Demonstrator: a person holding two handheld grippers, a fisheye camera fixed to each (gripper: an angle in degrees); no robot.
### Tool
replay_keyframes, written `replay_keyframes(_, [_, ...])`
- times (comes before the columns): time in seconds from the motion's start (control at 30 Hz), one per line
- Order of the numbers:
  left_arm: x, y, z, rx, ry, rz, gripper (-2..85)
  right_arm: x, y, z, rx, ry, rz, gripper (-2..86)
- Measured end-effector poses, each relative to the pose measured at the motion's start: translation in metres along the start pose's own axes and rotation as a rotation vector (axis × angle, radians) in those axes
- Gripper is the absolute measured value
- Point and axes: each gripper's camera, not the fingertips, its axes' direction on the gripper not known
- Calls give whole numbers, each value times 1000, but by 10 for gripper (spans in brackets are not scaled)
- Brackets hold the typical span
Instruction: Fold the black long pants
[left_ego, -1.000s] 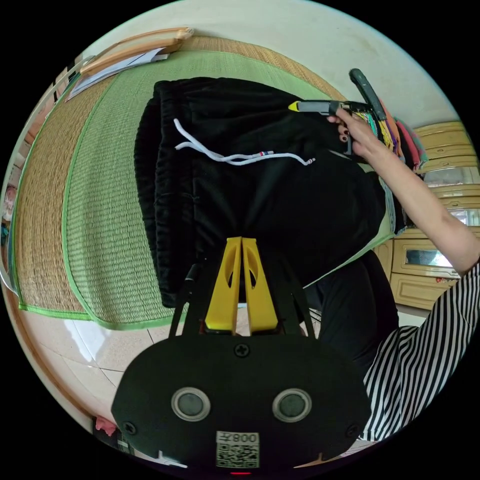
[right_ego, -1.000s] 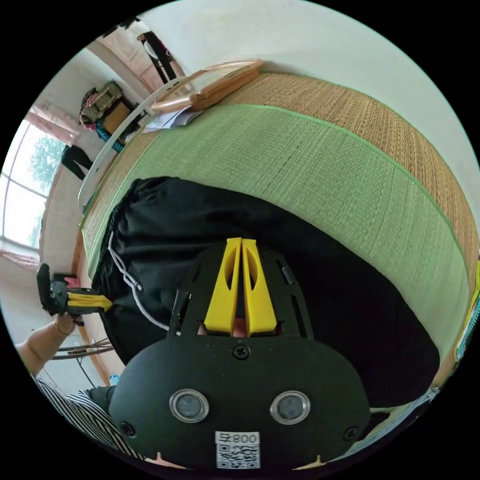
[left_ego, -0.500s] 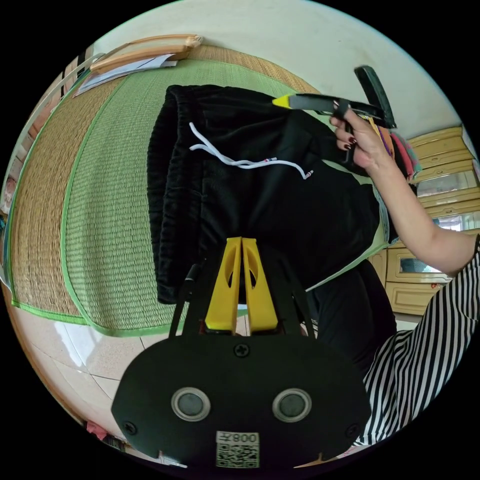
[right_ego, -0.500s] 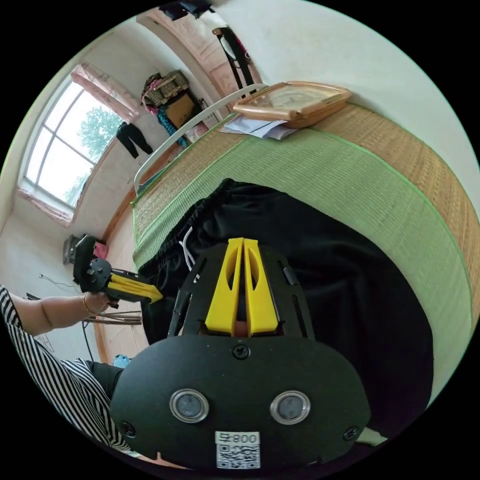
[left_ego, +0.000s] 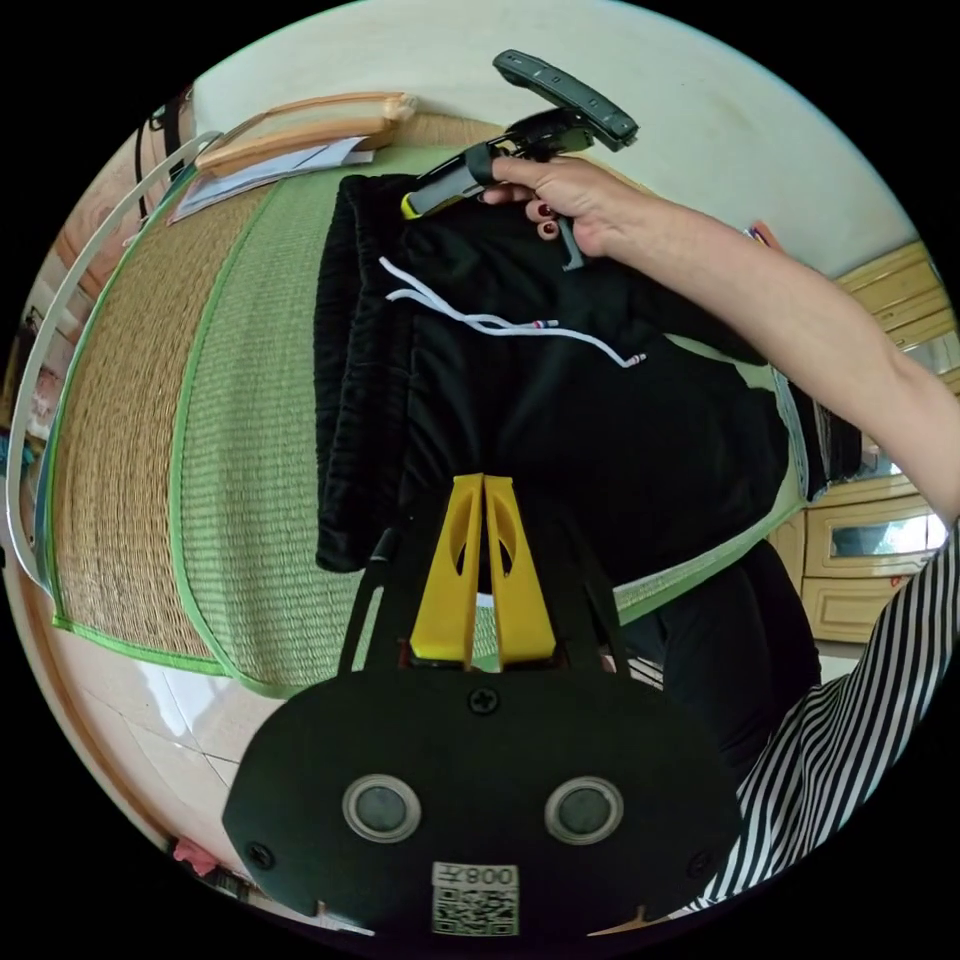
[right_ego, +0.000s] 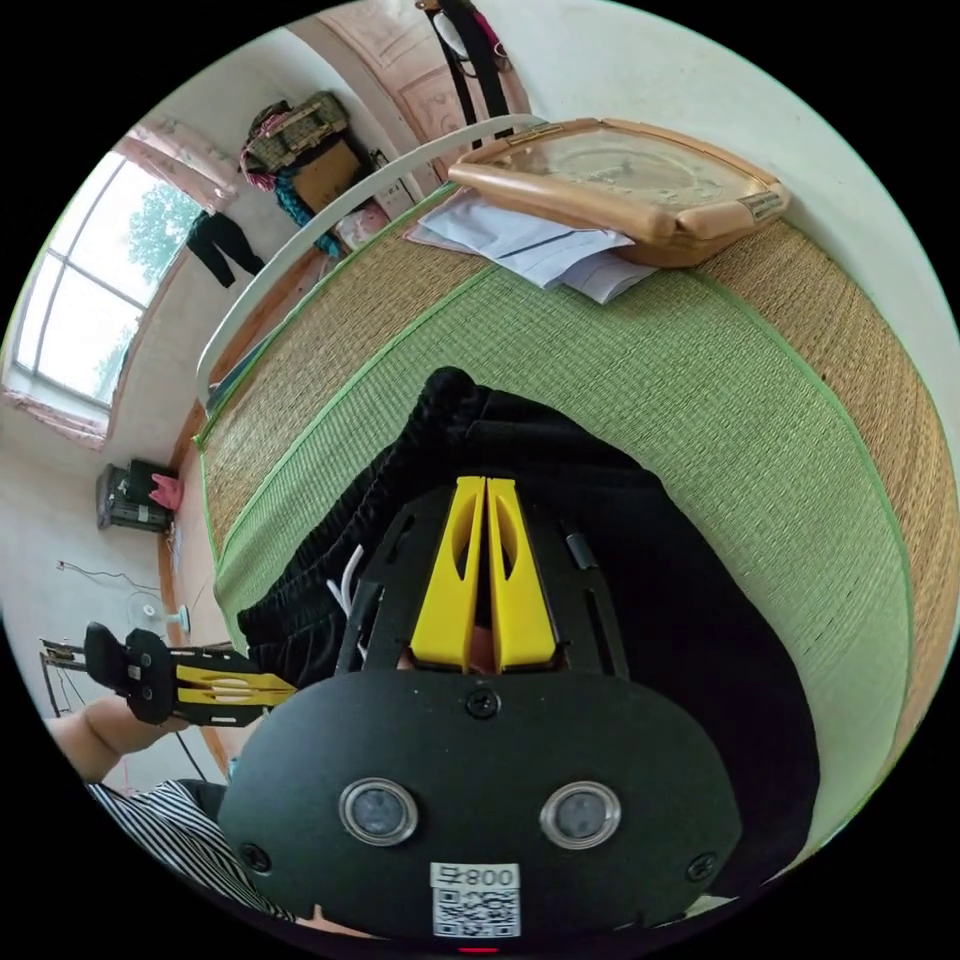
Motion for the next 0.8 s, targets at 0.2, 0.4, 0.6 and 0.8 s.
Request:
replay_keyframes(0.2, [17, 3, -27, 49, 0, 51, 1, 10, 126, -53, 205, -91, 93, 1])
replay_keyframes(0.4, [38, -4, -26, -53, -3, 139, 0, 29, 331, -111, 212, 144, 414, 1])
replay_keyframes(0.6, [42, -9, -43, -61, 41, 102, 0, 87, 490, -136, 205, 414, 907, 0])
replay_keyframes(0.8, [63, -24, -50, -102, 53, 117, 1, 125, 535, -72, -68, 504, 1002, -1])
